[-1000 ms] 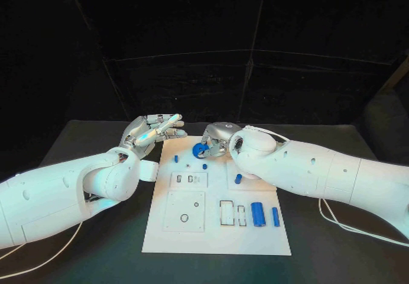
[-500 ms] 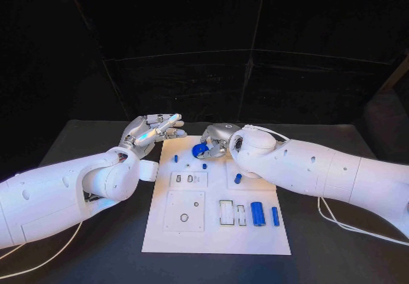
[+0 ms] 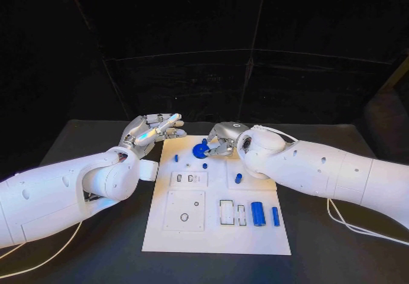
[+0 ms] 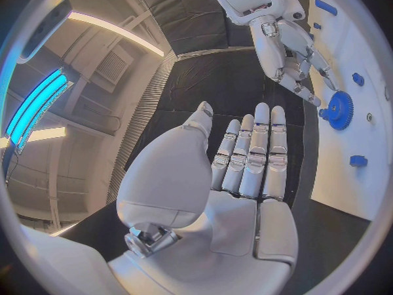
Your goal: Assemble the parts on the task board
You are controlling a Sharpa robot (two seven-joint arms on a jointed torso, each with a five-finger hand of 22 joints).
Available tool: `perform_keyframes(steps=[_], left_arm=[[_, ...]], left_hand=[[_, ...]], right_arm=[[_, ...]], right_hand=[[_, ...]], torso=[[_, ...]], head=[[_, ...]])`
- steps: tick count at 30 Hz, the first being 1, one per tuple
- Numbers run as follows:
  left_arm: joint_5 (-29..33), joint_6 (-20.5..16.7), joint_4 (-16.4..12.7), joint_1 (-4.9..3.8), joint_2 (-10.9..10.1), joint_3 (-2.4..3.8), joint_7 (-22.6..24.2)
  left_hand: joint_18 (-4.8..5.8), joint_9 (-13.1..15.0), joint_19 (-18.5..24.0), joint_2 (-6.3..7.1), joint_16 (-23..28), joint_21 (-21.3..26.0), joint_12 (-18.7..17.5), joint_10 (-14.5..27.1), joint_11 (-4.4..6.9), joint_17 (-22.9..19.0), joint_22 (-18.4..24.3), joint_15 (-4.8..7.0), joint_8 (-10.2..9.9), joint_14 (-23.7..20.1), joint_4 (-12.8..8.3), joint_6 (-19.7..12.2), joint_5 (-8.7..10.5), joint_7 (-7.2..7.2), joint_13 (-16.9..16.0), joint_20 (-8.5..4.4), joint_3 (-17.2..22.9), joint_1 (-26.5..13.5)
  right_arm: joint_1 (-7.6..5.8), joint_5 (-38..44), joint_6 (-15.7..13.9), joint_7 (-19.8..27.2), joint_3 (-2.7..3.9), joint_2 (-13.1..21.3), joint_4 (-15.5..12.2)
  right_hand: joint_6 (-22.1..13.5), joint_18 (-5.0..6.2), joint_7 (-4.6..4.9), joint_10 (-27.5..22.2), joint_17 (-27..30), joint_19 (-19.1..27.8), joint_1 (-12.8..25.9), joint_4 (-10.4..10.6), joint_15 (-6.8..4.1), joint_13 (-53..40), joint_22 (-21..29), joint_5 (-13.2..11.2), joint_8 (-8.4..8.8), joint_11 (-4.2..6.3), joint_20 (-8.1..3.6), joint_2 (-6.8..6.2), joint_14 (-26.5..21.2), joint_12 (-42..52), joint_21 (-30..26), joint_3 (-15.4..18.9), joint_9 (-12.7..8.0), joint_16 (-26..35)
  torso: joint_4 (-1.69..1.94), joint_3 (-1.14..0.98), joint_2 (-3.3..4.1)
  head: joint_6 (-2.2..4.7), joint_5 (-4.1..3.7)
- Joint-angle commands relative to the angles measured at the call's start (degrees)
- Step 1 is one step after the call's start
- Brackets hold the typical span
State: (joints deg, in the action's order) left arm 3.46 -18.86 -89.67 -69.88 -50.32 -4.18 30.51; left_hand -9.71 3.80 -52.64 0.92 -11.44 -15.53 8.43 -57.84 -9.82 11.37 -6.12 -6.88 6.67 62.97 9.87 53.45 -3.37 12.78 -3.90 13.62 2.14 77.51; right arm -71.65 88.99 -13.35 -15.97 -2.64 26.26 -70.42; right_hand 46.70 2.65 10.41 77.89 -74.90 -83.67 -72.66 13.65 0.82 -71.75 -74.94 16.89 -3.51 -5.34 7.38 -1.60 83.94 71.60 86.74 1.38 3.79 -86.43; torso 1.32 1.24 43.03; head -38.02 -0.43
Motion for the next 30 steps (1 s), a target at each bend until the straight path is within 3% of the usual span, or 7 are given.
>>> perform_keyframes(steps=[1, 5, 13, 20, 24, 26, 30], left_arm=[[-0.08, 0.63, -0.01, -0.09, -0.1, 0.04, 0.25], [-0.08, 0.63, -0.09, -0.09, -0.32, 0.04, 0.25], [-0.08, 0.66, -0.06, -0.09, -0.52, 0.03, 0.18], [-0.08, 0.95, 0.43, -0.07, -0.06, -0.02, 0.05], [-0.08, 1.14, 0.72, -0.06, 0.24, -0.09, -0.01], [-0.08, 1.23, 0.89, -0.05, 0.37, -0.12, -0.03], [-0.08, 1.31, 1.19, -0.04, 0.5, -0.17, -0.07]], left_hand=[[-0.81, -0.06, -0.36, -0.58, 0.29, 0.27, -0.38, -0.41, 0.05, 0.05, 0.05, -0.24, -0.18, -0.3, -0.33, 0.26, 0.21, -0.06, 0.07, -0.06, -0.05, 0.06], [-0.81, -0.06, -0.36, -0.58, 0.29, 0.27, -0.38, -0.41, 0.05, 0.05, 0.05, -0.24, -0.18, -0.3, -0.33, 0.26, 0.21, -0.06, 0.07, -0.06, -0.05, 0.06], [-0.81, -0.07, -0.37, -0.62, 0.31, 0.29, -0.4, -0.4, 0.04, 0.07, 0.07, -0.24, -0.2, -0.3, -0.37, 0.25, 0.21, -0.06, 0.07, -0.06, -0.06, 0.09], [-0.81, -0.06, -0.38, -0.66, 0.33, 0.3, -0.41, -0.42, 0.05, 0.08, 0.08, -0.24, -0.2, -0.29, -0.42, 0.27, 0.21, -0.08, 0.07, -0.06, -0.05, 0.14], [-0.81, -0.05, -0.41, -0.72, 0.37, 0.33, -0.41, -0.48, 0.08, 0.11, 0.11, -0.23, -0.21, -0.27, -0.52, 0.32, 0.21, -0.12, 0.06, -0.06, -0.05, 0.23], [-0.81, -0.05, -0.41, -0.72, 0.37, 0.33, -0.41, -0.48, 0.08, 0.11, 0.11, -0.23, -0.21, -0.27, -0.52, 0.32, 0.21, -0.12, 0.06, -0.06, -0.05, 0.23], [-0.81, -0.05, -0.43, -0.76, 0.4, 0.35, -0.42, -0.52, 0.09, 0.14, 0.13, -0.23, -0.22, -0.25, -0.59, 0.35, 0.21, -0.14, 0.05, -0.06, -0.05, 0.31]], right_arm=[[-0.1, -2.6, -7.94, 3.04, 0.02, 1.54, -1.16], [-0.1, -8.06, -11.37, 8.96, 0.01, 6.53, -4.39], [-0.12, -18.66, -10.62, 16.52, -0.02, 17.01, -9.43], [-0.12, -21.24, -7.76, 19.51, -0.03, 22.09, -8.47], [-0.1, -21.05, -5.94, 20.78, -0.04, 22.95, -7.12], [-0.08, -20.71, -5.14, 21.33, -0.05, 23.06, -6.41], [0.19, -20.36, -4.14, 22.01, -0.06, 23.04, -5.14]], right_hand=[[1.73, -0.85, -0.08, 0.55, -5.78, -0.52, -1.19, -0.25, 0.21, -0.1, -7.48, 0.96, -0.39, 0.09, 0.09, 0.19, 4.14, 0.44, 0.22, 0.31, 0.2, -0.23], [3.88, -0.81, -0.36, 0.66, -5.44, -0.38, -3.79, -1.61, 0.0, -0.34, -7.33, 1.38, -0.8, 0.35, -0.09, 0.78, 4.04, 0.63, 0.14, -0.28, 0.4, -0.06], [6.66, -0.41, -1.06, -0.56, -3.89, 0.98, -8.46, -4.83, -0.63, 1.07, -5.66, 1.24, -1.72, 1.05, -0.64, -0.04, 3.65, -1.08, -0.66, -0.71, 0.56, 0.71], [6.28, -0.28, -1.05, -1.25, -3.58, 1.49, -9.58, -5.83, -0.71, 1.97, -5.03, 1.49, -1.31, 1.09, -0.79, -1.24, 3.58, -2.15, -1.0, 0.05, 0.29, 0.94], [5.88, -0.28, -0.98, -1.41, -3.69, 1.49, -9.83, -6.06, -0.68, 2.19, -5.02, 1.67, -1.04, 1.04, -0.79, -1.55, 3.61, -2.42, -1.03, 0.4, 0.19, 0.93], [5.81, -0.28, -0.97, -1.41, -3.69, 1.49, -9.9, -6.11, -0.68, 2.2, -5.01, 1.7, -1.0, 1.03, -0.79, -1.58, 3.61, -2.43, -1.03, 0.45, 0.17, 0.93], [5.66, -0.26, -0.94, -1.46, -3.79, 1.55, -10.06, -6.22, -0.66, 2.25, -4.94, 1.75, -0.91, 1.0, -0.78, -1.62, 3.64, -2.5, -1.07, 0.53, 0.14, 0.9]], torso=[[-0.14, -0.03, -0.05], [-0.11, 0.01, -0.12], [-0.58, -0.07, -0.27], [-1.41, -0.35, -0.36], [-1.35, -0.44, -0.29], [-1.22, -0.36, -0.28], [-1.19, -0.42, -0.28]], head=[[0.02, -0.02], [0.2, -0.14], [0.64, -0.8], [1.04, -1.11], [1.02, -1.62], [1.03, -1.89], [0.85, -1.9]])
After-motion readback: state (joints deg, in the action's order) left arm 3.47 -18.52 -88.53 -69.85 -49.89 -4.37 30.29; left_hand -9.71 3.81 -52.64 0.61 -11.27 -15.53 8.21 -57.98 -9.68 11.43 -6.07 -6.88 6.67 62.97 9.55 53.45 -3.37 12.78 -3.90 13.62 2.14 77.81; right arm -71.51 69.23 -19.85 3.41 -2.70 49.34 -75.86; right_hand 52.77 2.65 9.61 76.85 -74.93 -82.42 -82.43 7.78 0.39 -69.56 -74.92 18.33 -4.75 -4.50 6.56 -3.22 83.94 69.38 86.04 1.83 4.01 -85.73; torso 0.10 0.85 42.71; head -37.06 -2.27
